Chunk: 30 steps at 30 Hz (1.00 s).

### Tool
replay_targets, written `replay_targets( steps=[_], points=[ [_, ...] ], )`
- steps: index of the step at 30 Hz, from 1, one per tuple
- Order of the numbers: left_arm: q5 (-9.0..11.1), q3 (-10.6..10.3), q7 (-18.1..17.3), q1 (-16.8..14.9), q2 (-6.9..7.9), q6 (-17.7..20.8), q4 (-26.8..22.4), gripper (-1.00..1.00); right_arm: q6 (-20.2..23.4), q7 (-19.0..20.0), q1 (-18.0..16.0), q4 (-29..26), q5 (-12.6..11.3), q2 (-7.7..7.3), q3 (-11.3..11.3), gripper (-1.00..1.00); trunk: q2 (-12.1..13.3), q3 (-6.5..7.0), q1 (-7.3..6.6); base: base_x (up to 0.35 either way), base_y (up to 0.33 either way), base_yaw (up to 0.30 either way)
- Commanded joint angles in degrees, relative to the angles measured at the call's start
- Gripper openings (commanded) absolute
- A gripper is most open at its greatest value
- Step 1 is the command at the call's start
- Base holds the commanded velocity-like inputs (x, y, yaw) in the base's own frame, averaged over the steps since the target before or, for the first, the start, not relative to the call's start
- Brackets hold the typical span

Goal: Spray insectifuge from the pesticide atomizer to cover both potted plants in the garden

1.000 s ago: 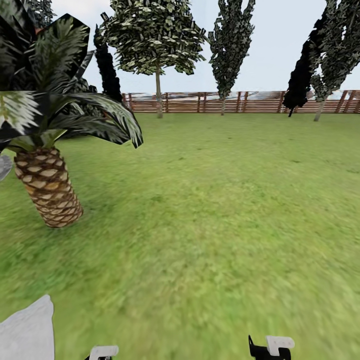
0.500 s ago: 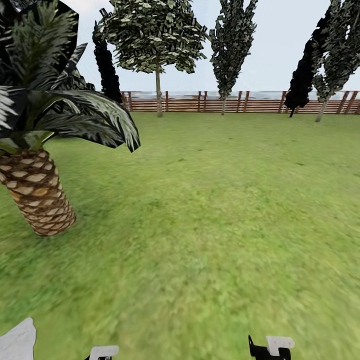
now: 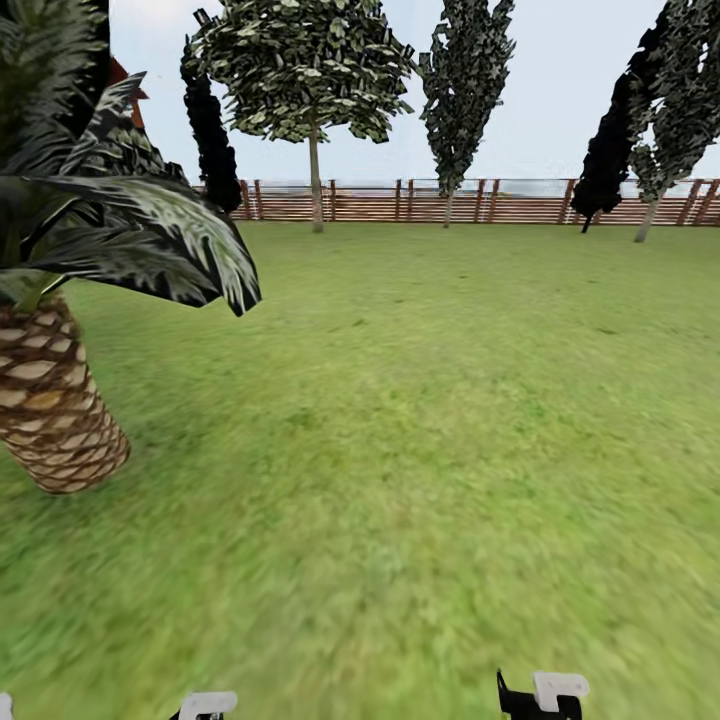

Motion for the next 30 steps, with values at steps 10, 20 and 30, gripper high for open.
replay_targets(
  steps=[10, 20, 30],
  points=[
    [0.40, -0.50, 0.21, -0.03, 0.02, -0.18, 0.02, -1.00, -0.10, -0.22, -0.02, 0.00, -0.36, -0.01, 0.50, 1.00, -0.02, -0.22, 0.02, 0.336, -0.125, 0.000],
    [0.39, -0.50, 0.21, -0.03, 0.02, -0.18, 0.02, -1.00, -0.10, -0.22, -0.02, 0.03, -0.36, 0.02, 0.50, 1.00, -0.02, -0.82, 0.02, 0.331, -0.148, 0.000],
    [0.39, -0.50, 0.21, -0.03, 0.02, -0.18, 0.02, -1.00, -0.10, -0.22, -0.02, 0.04, -0.27, -0.01, 0.50, 1.00, -0.02, -0.83, 0.02, 0.316, -0.161, 0.000]
  ],
)
